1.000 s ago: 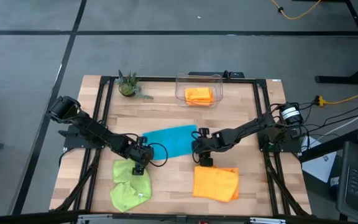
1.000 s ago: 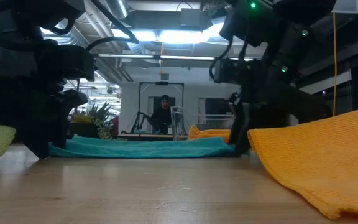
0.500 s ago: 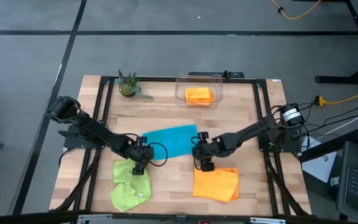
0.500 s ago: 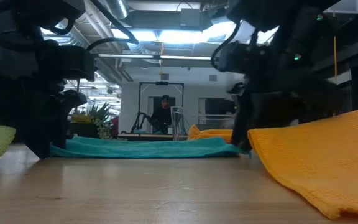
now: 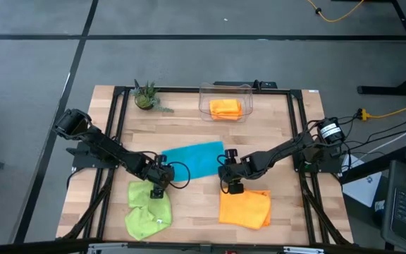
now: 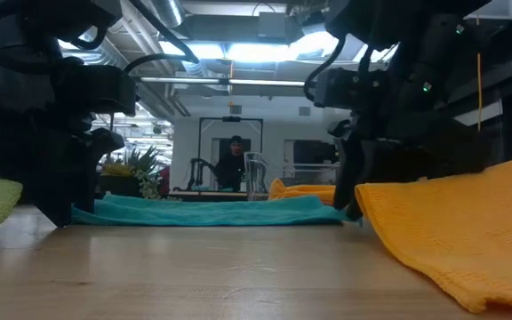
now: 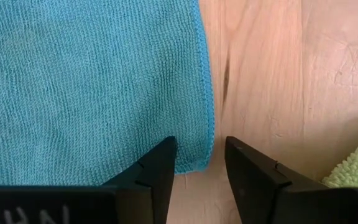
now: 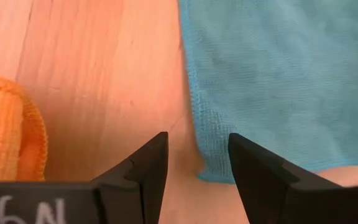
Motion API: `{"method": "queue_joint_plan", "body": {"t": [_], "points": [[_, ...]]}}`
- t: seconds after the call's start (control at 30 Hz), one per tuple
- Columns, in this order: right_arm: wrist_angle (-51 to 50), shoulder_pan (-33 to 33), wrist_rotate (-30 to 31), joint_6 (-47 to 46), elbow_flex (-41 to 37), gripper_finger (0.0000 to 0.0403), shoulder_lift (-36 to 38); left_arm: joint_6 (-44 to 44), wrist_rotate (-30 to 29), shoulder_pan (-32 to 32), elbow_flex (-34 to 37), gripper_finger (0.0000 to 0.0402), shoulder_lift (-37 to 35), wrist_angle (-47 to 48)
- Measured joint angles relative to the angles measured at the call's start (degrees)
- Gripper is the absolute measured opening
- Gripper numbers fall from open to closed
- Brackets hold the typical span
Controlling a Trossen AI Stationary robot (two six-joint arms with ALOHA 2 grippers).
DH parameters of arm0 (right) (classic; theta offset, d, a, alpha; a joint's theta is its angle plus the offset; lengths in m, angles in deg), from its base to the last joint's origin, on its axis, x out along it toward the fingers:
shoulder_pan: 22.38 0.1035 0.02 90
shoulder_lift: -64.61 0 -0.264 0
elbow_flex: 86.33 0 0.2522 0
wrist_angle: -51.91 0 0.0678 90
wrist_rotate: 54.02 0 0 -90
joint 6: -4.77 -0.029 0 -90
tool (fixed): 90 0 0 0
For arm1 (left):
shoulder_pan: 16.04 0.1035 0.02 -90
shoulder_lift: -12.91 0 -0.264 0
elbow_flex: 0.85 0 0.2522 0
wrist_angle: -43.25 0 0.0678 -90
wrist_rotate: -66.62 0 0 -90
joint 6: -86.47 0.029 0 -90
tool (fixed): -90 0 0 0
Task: Fold microfiber towels
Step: Fold the blue towel on the table
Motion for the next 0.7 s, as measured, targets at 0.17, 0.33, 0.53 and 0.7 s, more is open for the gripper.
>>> {"method": "queue_joint_plan", "body": {"t": [0.17,0.33,0.53,0.7], "points": [[0.27,-0.78,-1.88,-0.21,0.2,0.0171,-1.99,0.0,0.08,0.0,0.0,0.0136,0.01,-0.03],[-0.21,-1.46,-3.32,-1.79,0.26,0.0171,-3.01,0.02,0.1,-0.02,0.0,0.0136,0.02,-0.11],[-0.71,-1.63,-4.24,-3.12,0.22,0.0147,-3.01,0.02,0.0,-0.02,0.0,0.0136,0.02,-0.15],[-0.85,-2.05,-5.24,-5.63,0.22,0.0071,-3.1,0.03,-0.07,-0.02,0.0,0.0136,0.02,-0.17]]}}
